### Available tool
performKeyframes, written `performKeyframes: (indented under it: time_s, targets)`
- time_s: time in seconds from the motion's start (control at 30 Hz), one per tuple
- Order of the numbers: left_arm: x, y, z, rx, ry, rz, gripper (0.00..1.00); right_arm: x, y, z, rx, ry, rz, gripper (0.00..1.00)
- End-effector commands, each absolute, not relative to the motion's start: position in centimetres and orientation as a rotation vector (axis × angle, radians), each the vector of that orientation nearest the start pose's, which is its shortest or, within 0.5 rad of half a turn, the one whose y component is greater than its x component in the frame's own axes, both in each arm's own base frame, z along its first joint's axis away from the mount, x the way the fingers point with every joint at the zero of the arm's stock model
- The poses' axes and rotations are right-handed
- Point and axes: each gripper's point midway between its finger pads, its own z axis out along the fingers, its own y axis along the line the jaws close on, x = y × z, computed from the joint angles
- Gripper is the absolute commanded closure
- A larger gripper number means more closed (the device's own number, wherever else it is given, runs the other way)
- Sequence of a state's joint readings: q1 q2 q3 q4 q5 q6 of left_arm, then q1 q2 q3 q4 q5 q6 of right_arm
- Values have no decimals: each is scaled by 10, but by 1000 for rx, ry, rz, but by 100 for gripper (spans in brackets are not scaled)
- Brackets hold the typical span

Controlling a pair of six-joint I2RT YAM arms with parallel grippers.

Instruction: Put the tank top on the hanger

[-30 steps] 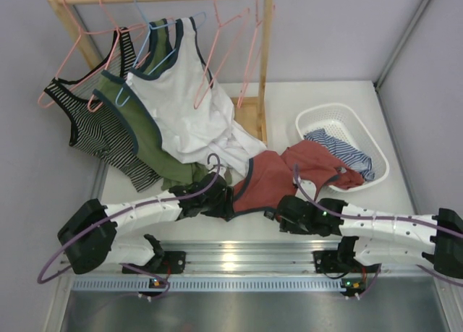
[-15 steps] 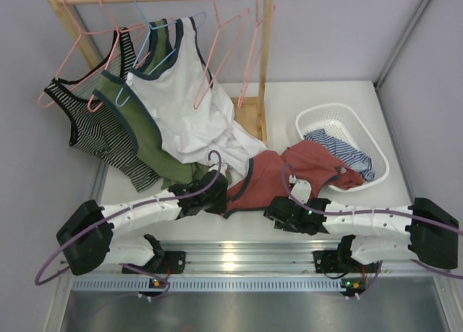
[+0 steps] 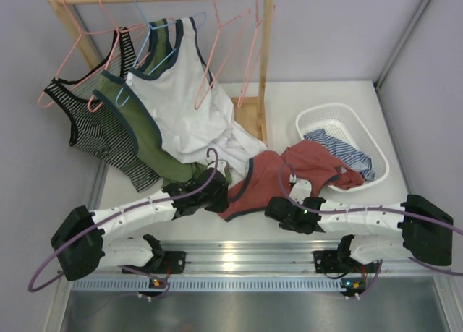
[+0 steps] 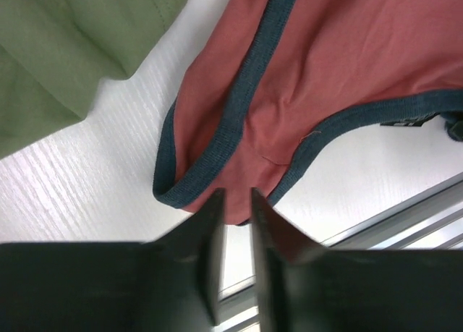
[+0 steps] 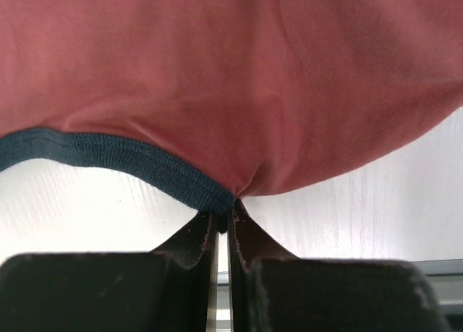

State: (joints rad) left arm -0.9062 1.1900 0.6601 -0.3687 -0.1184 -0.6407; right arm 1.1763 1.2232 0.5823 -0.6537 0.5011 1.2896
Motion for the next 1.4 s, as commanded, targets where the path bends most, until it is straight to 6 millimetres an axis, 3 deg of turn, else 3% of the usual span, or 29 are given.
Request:
performKeyframes:
  time_s: [0.0, 0.13, 0.33, 0.53, 0.57, 0.6, 0.67, 0.7, 0.73, 0.83, 1.0, 1.03, 1.1, 1.13, 1.2, 1.23, 1.27, 1.3, 1.33, 1.37]
  targets:
    - [175, -247, 74, 339, 2500, -584, 66, 137, 188, 38, 211, 2526, 102, 100]
    - [172, -256, 76, 425, 2482, -606, 58, 136, 186, 46, 175, 2529, 80, 100]
    - [163, -263, 50, 546, 2523, -482, 54, 138, 186, 64, 126, 2514, 56, 100]
    - [167, -262, 37, 531, 2516, -373, 53, 138, 189, 72, 125, 2504, 85, 100]
    - [169, -260, 36, 517, 2509, -341, 55, 138, 188, 74, 122, 2503, 79, 100]
    - [171, -260, 38, 507, 2501, -331, 68, 138, 187, 76, 119, 2499, 77, 100]
    - [175, -258, 42, 483, 2481, -300, 85, 139, 188, 81, 117, 2489, 76, 100]
    - [176, -257, 45, 479, 2473, -293, 100, 138, 187, 83, 110, 2488, 71, 100]
    - [177, -256, 48, 472, 2468, -288, 100, 138, 185, 85, 107, 2487, 67, 100]
    - [183, -255, 75, 442, 2417, -302, 100, 138, 186, 99, 82, 2472, 76, 100]
    - [196, -247, 156, 349, 2268, -357, 100, 150, 200, 163, 16, 2375, 140, 100]
    - [194, -241, 172, 336, 2242, -371, 100, 153, 203, 187, -13, 2347, 155, 100]
    - [197, -239, 209, 304, 2169, -416, 100, 160, 205, 215, -36, 2293, 167, 100]
    - [196, -230, 228, 285, 2127, -426, 100, 165, 211, 244, -81, 2249, 206, 100]
    - [198, -227, 269, 253, 2044, -485, 100, 170, 215, 276, -113, 2193, 248, 100]
    - [197, -222, 290, 234, 1997, -516, 100, 173, 220, 308, -152, 2141, 293, 100]
    - [197, -218, 319, 227, 1938, -545, 100, 175, 222, 325, -163, 2112, 311, 100]
    - [197, -215, 335, 221, 1904, -559, 100, 177, 224, 340, -179, 2085, 325, 100]
    - [198, -208, 352, 214, 1862, -556, 100, 181, 228, 369, -212, 2033, 349, 100]
    - [196, -202, 382, 192, 1805, -588, 100, 184, 228, 383, -224, 2004, 349, 100]
